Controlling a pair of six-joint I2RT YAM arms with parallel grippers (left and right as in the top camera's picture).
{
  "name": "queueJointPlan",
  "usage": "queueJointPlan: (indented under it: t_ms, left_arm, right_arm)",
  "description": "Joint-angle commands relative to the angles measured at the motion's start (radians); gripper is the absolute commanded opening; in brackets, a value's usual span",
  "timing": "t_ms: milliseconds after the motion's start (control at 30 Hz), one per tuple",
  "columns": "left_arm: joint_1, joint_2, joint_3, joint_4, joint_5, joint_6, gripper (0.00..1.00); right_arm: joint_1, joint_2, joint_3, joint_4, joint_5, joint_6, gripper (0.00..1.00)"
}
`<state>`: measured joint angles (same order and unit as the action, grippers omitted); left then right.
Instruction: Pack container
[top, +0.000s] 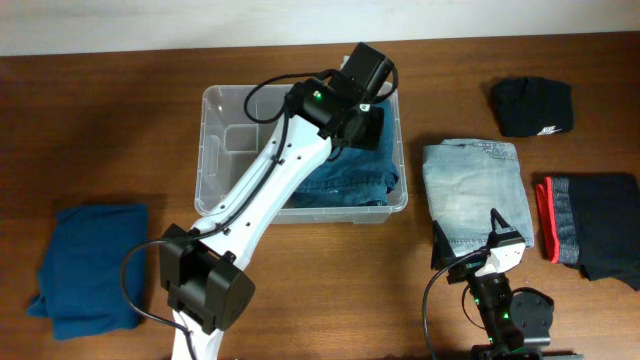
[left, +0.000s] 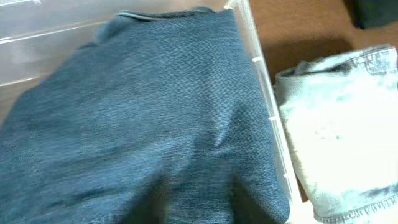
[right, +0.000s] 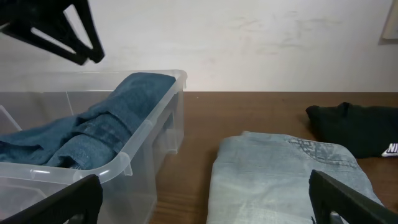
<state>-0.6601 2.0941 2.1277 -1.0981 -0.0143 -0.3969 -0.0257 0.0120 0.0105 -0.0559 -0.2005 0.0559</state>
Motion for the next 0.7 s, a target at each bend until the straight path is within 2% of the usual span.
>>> queueJointPlan:
  t_ms: [0, 67, 300, 667]
  left_arm:
    - [0.0, 0.05, 0.02, 0.003, 0.05, 0.004, 0.07]
    - [0.0, 0.066, 0.02, 0.003, 0.053, 0.004, 0.01]
    - [-0.001, 0.123, 0.02, 0.015, 0.106, 0.005, 0.01]
    - [-0.001, 0.253, 0.02, 0.013, 0.105, 0.005, 0.0]
  right_arm:
    - [-0.008, -0.008, -0.005, -0.007, 0.01, 0.0, 0.98]
    - [-0.008, -0.008, -0.005, -0.007, 0.01, 0.0, 0.99]
    - [-0.008, -0.008, -0.005, -0.007, 0.01, 0.0, 0.99]
    - [-0.008, -0.008, -0.005, -0.007, 0.01, 0.0, 0.98]
